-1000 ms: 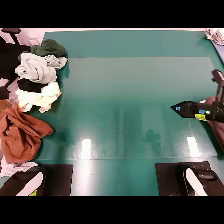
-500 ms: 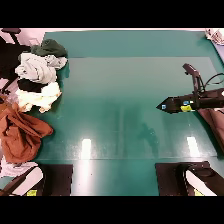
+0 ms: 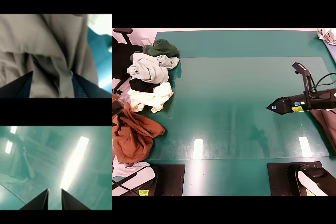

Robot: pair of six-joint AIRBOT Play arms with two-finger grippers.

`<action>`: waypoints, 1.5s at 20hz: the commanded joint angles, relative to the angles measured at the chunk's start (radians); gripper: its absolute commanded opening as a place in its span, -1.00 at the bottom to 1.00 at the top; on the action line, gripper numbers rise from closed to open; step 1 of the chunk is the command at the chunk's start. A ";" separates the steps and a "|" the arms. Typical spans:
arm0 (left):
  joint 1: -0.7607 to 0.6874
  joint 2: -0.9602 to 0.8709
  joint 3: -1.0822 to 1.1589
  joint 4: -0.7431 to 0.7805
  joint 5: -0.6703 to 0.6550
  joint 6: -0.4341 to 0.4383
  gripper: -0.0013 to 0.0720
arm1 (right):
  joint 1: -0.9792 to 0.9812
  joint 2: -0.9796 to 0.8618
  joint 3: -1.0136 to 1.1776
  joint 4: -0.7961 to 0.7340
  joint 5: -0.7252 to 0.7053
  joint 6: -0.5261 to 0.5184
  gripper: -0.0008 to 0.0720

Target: Fold the shirts.

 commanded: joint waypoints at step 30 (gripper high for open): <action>0.000 0.517 0.694 -1.374 0.452 0.018 -0.90 | -0.402 0.280 0.001 0.087 -0.562 0.014 -0.42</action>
